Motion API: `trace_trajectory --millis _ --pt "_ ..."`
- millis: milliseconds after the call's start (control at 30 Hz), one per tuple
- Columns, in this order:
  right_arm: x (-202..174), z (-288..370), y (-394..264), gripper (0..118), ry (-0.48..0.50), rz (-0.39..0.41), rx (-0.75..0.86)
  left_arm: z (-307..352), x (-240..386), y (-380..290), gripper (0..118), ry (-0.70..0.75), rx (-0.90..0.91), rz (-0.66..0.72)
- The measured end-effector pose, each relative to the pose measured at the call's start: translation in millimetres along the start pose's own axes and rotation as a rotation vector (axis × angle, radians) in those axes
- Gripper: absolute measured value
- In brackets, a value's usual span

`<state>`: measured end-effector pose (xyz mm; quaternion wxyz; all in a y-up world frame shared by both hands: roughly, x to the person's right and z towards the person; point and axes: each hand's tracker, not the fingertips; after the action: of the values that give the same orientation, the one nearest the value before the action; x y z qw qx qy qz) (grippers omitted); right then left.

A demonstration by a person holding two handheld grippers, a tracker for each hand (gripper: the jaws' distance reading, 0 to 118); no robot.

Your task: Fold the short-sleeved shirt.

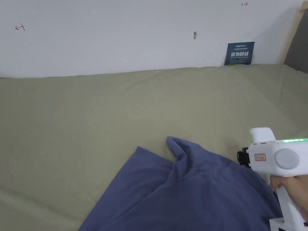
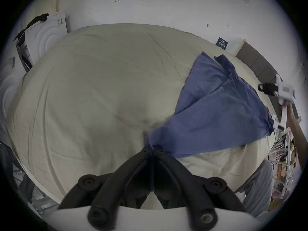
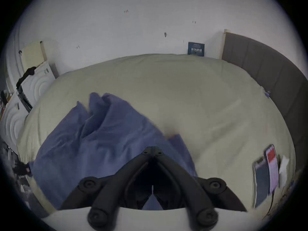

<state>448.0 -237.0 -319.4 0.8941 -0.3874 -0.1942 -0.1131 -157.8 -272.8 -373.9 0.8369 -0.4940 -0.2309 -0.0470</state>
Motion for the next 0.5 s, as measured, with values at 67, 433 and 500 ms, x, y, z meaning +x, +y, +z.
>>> trace_trajectory --millis 67,433,500 --pt "2 -9 8 1 0.01 0.025 -0.034 0 1 0 0 0.003 0.0 0.0" --pt "-2 -64 21 104 0.058 0.094 -0.295 -2 1 1 0 0.017 -0.013 -0.009" --pt "-3 -65 22 104 0.053 0.127 -0.322 -2 1 1 0 0.022 -0.014 -0.013"
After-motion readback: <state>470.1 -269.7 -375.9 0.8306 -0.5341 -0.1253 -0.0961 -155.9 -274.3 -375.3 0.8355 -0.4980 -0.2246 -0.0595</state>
